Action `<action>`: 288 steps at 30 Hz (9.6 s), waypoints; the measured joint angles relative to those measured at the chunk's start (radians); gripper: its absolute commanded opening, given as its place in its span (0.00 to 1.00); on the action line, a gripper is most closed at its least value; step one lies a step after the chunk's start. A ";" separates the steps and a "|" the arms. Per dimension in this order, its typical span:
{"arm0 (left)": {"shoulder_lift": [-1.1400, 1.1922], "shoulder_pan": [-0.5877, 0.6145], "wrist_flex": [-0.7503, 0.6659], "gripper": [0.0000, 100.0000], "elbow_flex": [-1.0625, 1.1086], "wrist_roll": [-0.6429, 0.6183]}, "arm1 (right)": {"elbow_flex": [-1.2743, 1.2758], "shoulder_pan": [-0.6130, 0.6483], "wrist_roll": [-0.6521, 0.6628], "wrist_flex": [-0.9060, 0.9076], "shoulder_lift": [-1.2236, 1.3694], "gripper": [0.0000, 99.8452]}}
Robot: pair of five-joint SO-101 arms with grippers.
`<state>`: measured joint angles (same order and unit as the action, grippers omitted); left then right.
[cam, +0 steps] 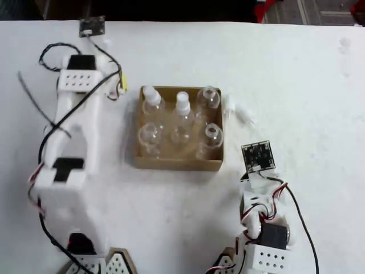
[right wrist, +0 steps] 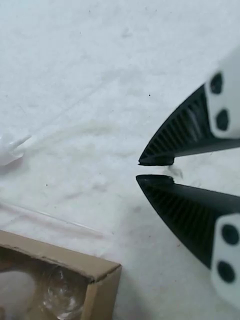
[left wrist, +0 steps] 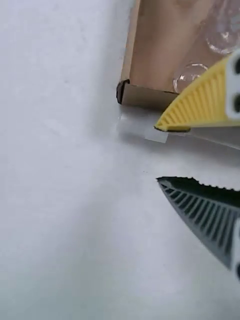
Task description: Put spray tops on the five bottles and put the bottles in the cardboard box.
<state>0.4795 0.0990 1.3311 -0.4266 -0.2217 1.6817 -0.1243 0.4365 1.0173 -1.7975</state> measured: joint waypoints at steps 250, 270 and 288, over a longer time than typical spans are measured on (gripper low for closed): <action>-1.633 -0.387 -1.643 0.02 1.880 0.229 | 0.000 0.000 0.002 0.000 0.000 0.02; -1.633 -0.387 -1.493 0.02 1.895 0.066 | 0.000 0.000 0.002 0.000 0.000 0.02; -1.633 -0.387 -1.493 0.03 1.962 0.066 | 0.000 0.000 0.002 0.000 0.000 0.02</action>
<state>-1.1531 -0.2877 -0.1619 1.5359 -0.1557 1.6817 -0.1243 0.4381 1.0173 -1.7975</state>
